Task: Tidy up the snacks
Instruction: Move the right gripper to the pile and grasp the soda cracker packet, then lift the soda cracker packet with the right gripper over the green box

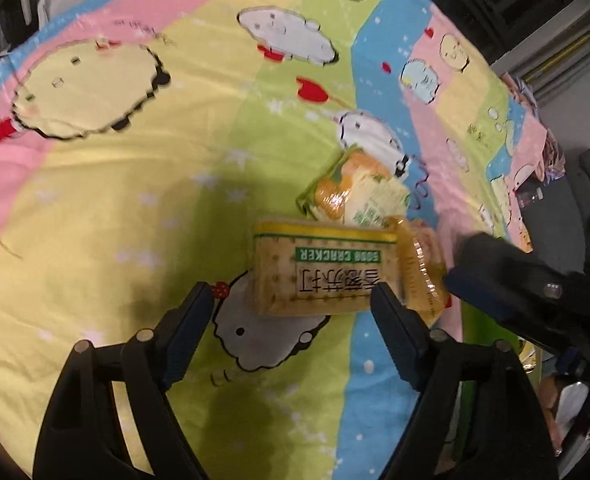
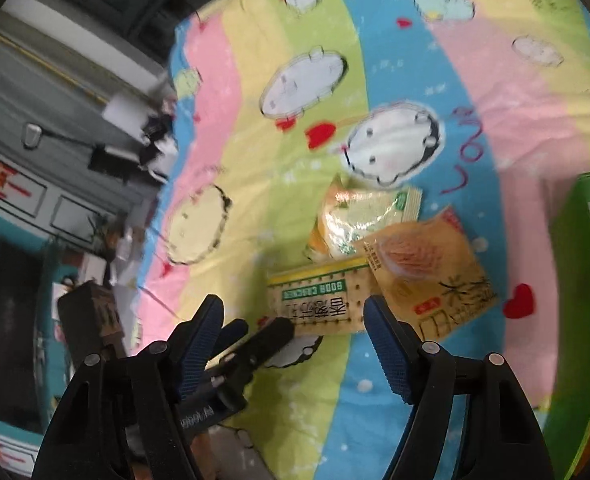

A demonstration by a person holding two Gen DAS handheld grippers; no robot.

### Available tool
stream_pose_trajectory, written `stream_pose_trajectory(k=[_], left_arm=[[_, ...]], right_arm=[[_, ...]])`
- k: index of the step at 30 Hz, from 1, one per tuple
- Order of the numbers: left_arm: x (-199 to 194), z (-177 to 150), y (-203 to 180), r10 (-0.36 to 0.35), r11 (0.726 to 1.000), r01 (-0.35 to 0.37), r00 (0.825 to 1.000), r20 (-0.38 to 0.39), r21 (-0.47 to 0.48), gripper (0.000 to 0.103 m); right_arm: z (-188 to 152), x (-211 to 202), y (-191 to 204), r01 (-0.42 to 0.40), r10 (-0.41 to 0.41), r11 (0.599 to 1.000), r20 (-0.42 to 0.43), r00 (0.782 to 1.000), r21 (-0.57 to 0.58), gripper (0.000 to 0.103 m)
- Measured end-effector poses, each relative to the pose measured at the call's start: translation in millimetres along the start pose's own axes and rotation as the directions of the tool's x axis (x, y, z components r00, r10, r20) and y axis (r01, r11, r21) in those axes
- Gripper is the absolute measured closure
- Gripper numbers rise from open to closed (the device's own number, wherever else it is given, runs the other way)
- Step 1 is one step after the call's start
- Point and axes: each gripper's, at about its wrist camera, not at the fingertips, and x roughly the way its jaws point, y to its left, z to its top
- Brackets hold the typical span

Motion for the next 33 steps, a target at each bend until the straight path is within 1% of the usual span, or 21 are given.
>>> stream_pose_trajectory(k=[2, 3, 6, 8, 9, 11, 13, 15, 19, 22, 25, 33], left_arm=[[6.1, 0.4, 1.7, 0.002, 1.000, -0.002, 1.000, -0.010, 0.000, 0.025], [7.6, 0.1, 0.9, 0.003, 1.000, -0.003, 1.000, -0.001, 0.004, 0.025], [10.3, 1.3, -0.3, -0.003, 1.000, 0.003, 1.000, 0.012, 0.025, 0.025], [12.2, 2.3, -1.2, 0.003, 0.999, -0.003, 1.000, 0.015, 0.034, 0.029], [12.8, 2.4, -1.5, 0.014, 0.999, -0.014, 1.000, 0.015, 0.040, 0.037], [15.0, 2.9, -2.9, 0.021, 0.998, -0.022, 1.000, 0.021, 0.051, 0.040], [15.8, 3.1, -2.3, 0.010, 0.999, -0.011, 1.000, 0.021, 0.048, 0.048], [16.2, 2.6, -2.9, 0.013, 0.998, -0.014, 1.000, 0.023, 0.053, 0.048], [13.5, -0.7, -7.4, 0.028, 0.998, -0.030, 0.999, 0.032, 0.064, 0.050], [7.0, -3.3, -10.2, 0.031, 0.997, -0.034, 0.999, 0.040, 0.064, 0.050], [-5.2, -5.0, -16.6, 0.032, 0.996, -0.037, 0.997, 0.065, 0.077, 0.050], [-42.9, -9.9, -44.8, 0.029, 0.987, -0.052, 0.988, 0.155, 0.149, 0.050]], right_arm=[[3.0, 17.2, -0.8, 0.060, -0.060, 0.998, -0.034, 0.998, -0.002, 0.029], [4.4, 23.9, -1.1, 0.085, -0.085, 0.996, -0.045, 0.995, -0.008, 0.029], [6.2, 35.0, -4.1, 0.131, -0.132, 0.991, -0.063, 0.989, -0.028, 0.029], [5.6, 45.1, -9.2, 0.166, -0.168, 0.986, -0.076, 0.983, -0.034, 0.029], [5.0, 51.0, -12.8, 0.160, -0.161, 0.987, -0.088, 0.983, -0.027, 0.029], [5.1, 56.5, -17.8, 0.143, -0.144, 0.990, -0.094, 0.985, -0.013, 0.029], [4.2, 56.3, -15.2, 0.135, -0.138, 0.990, -0.083, 0.987, -0.032, 0.029], [2.0, 56.0, -15.6, 0.124, -0.126, 0.992, -0.083, 0.989, -0.026, 0.031], [0.0, 54.7, -12.5, 0.153, -0.156, 0.987, -0.069, 0.985, -0.041, 0.039], [-0.8, 51.0, -9.1, 0.150, -0.152, 0.988, -0.060, 0.987, -0.038, 0.039], [-3.3, 41.0, -3.0, 0.140, -0.142, 0.989, -0.036, 0.989, -0.044, 0.039], [-9.9, -8.1, 12.1, 0.104, -0.099, 0.992, 0.072, 0.992, -0.069, 0.039]])
